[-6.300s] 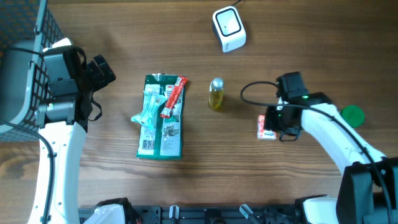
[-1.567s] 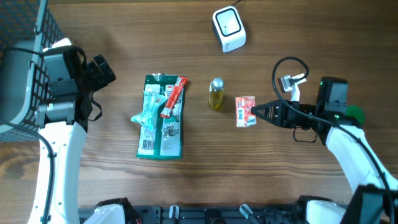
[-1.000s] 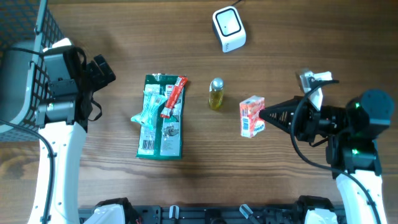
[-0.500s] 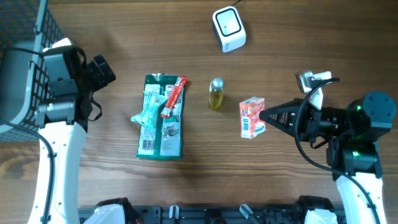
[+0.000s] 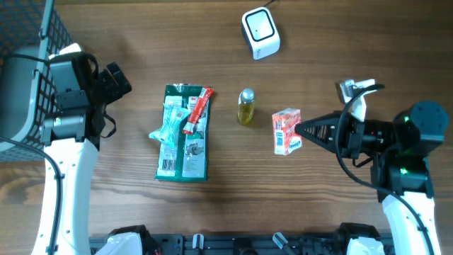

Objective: Scan the item barcode
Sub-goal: 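Lift the orange tissue packet upright with the right gripper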

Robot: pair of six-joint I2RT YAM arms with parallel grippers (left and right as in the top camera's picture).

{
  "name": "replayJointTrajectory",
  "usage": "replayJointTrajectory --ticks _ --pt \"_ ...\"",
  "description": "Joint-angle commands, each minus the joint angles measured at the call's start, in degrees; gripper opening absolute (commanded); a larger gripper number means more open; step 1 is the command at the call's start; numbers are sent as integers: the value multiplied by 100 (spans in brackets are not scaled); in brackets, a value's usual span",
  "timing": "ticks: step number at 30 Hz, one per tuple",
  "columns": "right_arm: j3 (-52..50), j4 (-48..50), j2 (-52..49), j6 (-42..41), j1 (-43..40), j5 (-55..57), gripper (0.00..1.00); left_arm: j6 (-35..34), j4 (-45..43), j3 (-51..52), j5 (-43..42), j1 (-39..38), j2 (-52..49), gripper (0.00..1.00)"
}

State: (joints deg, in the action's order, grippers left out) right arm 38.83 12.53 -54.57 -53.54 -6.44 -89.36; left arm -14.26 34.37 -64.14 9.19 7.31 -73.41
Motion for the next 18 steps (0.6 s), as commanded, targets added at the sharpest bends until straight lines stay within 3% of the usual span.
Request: replayJointTrajectory --ticks 1,7,11,18 --pt "-4 20 -216 254 -17 -306 4 52 -22 -44 52 37 -11 100" --pt "-289 -15 -566 291 -17 470 4 52 -22 -44 52 37 -11 100" --pt "-518 -96 -872 748 -17 973 4 52 -20 -44 52 37 -11 100" --pt "-647 -1982 -1364 2726 -17 2437 4 52 -20 -44 52 37 -11 100"
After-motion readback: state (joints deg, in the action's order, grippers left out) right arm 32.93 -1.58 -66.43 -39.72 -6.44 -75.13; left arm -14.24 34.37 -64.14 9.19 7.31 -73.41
